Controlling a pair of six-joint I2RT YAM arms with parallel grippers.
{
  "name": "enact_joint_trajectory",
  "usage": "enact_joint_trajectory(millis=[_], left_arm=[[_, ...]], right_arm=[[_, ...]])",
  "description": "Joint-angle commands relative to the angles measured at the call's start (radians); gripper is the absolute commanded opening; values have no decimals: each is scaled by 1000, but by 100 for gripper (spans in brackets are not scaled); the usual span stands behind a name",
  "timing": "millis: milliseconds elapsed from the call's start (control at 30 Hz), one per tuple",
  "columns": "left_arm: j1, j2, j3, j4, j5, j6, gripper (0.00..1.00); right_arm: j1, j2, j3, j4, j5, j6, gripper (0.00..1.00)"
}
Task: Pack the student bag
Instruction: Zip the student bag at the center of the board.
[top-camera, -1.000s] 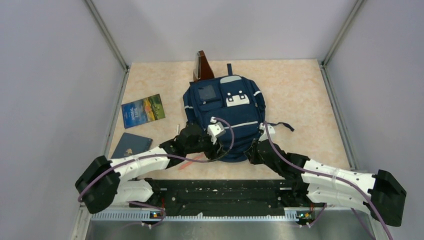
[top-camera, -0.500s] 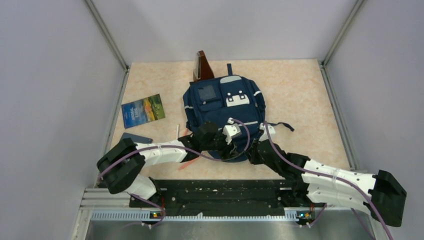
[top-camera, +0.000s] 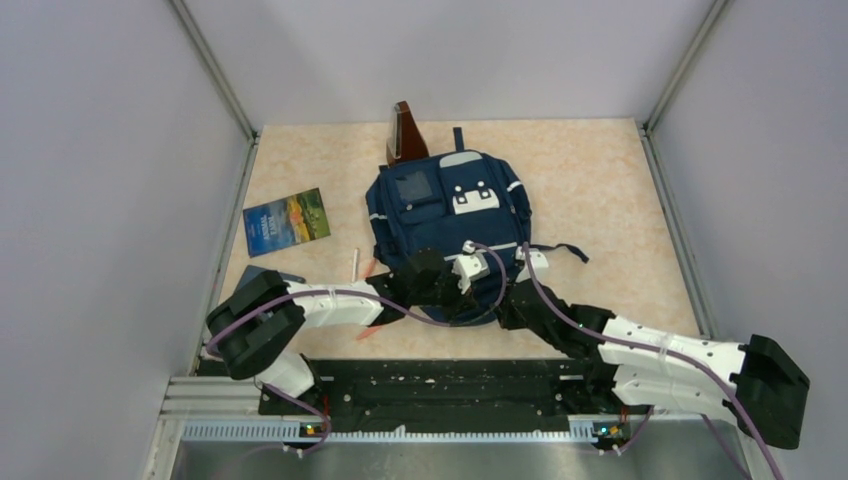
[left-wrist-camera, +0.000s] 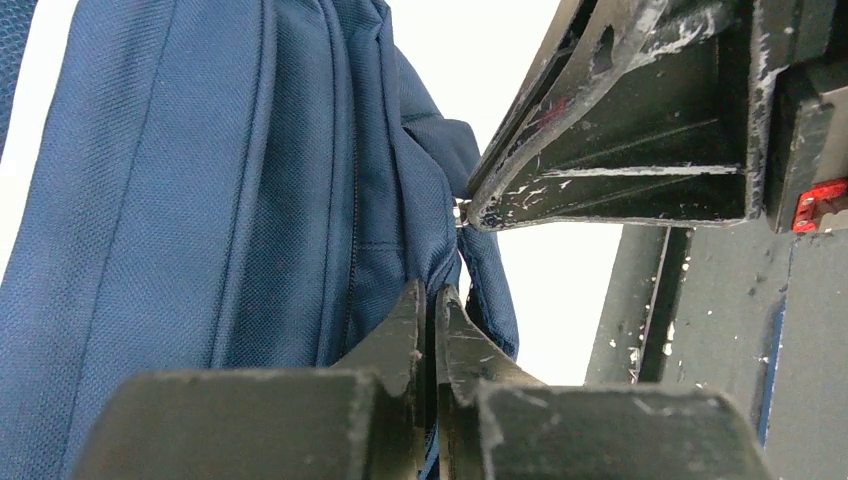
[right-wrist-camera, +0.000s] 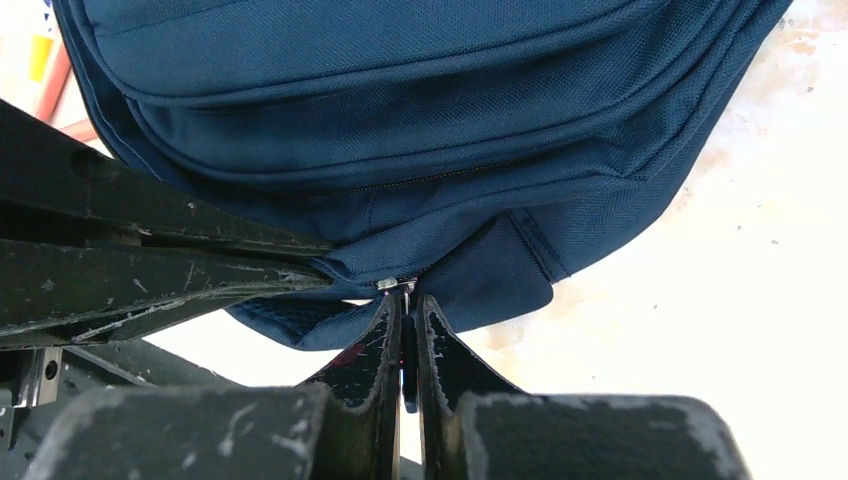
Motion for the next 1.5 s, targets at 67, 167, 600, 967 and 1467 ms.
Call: enact_joint_trajectory(millis=[67, 167, 600, 967, 1467], left_arm=[[-9, -86, -40, 44, -54, -49, 0], [-9, -111, -43, 8, -75, -52, 0], [-8, -258, -65, -159, -258, -51, 0], [-6, -434, -118, -212, -415, -69, 0], [6, -567, -152, -296, -453, -61, 0]], right_arm=[[-16, 21, 41, -20, 66, -13, 0], [-17, 43, 52, -73, 140, 13, 0], [-74, 61, 69, -106, 248, 7, 0], [-275, 24, 31, 6, 138, -98, 0], [-451, 114, 15, 168, 45, -158, 0]])
